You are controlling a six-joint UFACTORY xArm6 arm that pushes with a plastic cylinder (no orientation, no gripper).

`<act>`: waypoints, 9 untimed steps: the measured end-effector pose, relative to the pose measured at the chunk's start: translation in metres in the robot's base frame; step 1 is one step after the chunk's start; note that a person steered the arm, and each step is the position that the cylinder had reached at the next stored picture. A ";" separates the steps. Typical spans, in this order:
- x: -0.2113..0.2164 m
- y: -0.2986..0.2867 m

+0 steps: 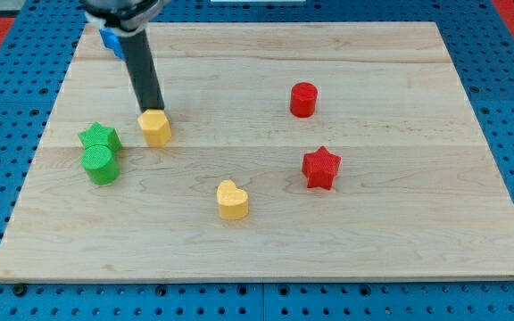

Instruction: Slide the yellow hexagon diagonally to the red circle

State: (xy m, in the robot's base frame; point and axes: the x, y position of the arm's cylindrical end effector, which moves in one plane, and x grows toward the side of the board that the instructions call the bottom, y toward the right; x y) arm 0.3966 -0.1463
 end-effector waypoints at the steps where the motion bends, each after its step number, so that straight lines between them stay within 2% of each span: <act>1: 0.035 0.009; 2: 0.080 0.021; 3: 0.088 0.026; 4: 0.077 0.038; 6: 0.121 0.106; 9: 0.133 0.070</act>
